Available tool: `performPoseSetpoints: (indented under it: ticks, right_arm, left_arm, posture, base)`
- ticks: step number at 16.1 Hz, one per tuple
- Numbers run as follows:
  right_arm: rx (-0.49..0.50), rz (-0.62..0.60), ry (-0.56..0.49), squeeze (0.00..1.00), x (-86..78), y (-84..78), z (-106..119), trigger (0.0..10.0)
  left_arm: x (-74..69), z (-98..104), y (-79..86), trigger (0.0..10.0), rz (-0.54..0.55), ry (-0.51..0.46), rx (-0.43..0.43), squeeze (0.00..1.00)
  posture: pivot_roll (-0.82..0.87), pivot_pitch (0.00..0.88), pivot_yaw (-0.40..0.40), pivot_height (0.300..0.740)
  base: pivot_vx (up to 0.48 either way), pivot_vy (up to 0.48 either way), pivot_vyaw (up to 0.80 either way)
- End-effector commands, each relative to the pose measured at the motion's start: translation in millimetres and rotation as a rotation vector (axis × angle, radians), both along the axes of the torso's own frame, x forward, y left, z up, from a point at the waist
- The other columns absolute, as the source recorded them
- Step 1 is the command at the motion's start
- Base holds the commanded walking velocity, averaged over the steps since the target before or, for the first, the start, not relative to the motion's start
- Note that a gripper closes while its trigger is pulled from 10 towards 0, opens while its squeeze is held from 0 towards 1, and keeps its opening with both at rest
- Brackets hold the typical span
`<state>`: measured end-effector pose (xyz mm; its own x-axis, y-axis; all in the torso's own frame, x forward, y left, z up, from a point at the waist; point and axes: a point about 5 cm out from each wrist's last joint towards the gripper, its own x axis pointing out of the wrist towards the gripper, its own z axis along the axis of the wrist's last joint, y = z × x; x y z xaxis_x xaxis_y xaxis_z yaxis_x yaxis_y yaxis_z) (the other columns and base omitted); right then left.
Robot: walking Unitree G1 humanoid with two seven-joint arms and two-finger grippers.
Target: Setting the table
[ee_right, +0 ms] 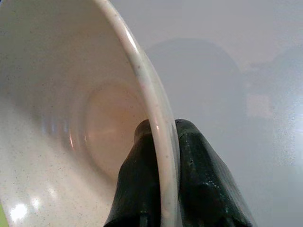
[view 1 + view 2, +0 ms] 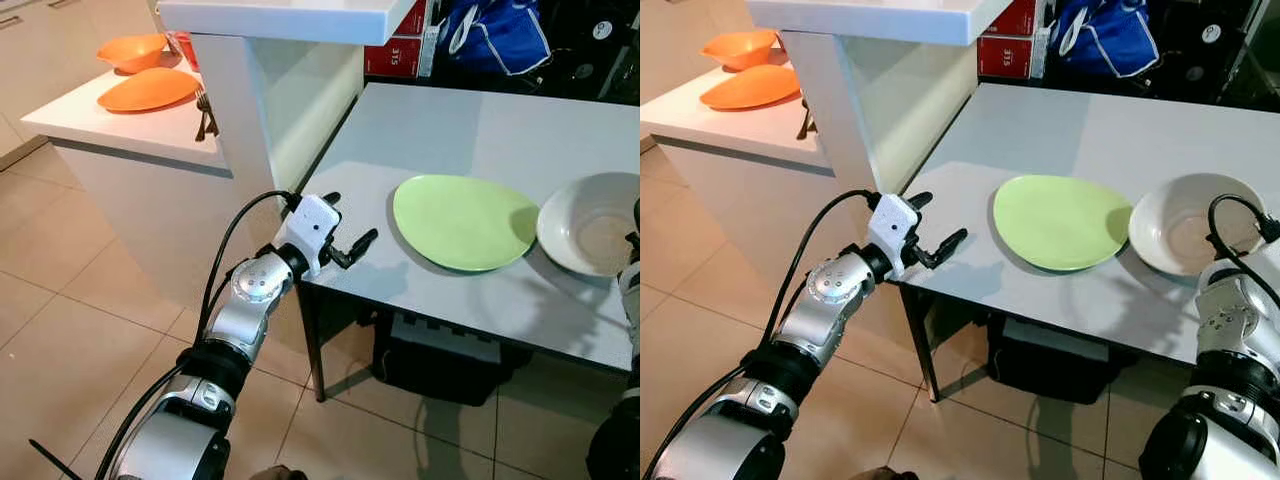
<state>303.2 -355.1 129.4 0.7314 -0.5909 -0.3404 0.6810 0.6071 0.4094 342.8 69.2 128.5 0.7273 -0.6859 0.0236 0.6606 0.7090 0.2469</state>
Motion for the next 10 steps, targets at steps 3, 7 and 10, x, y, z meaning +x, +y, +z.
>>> performPoseSetpoints:
  ticks: [3,7,10]
  right_arm:
    - [-0.001,-0.009,-0.033,0.0,4.5,2.1,3.2,10.0]
    - [0.016,-0.026,0.015,0.0,0.0,5.2,-17.0,10.0]
    - [0.02,0.006,0.064,0.0,-0.7,12.7,-32.9,10.0]
  left_arm:
    - [0.3,7.2,-3.4,10.0,-0.027,-0.027,0.001,0.0]
    - [1.4,7.9,-1.1,10.0,-0.016,-0.029,0.004,0.0]
    - [2.0,8.1,0.0,10.0,-0.009,-0.028,0.005,0.0]
  posture:
    - [-0.09,0.0,0.091,0.74]
    - [-0.09,0.0,0.095,0.74]
    - [-0.08,0.0,0.09,0.74]
  base:
    - [0.193,-0.25,0.0]
    - [0.0,0.0,0.0]
    - [0.0,0.0,0.0]
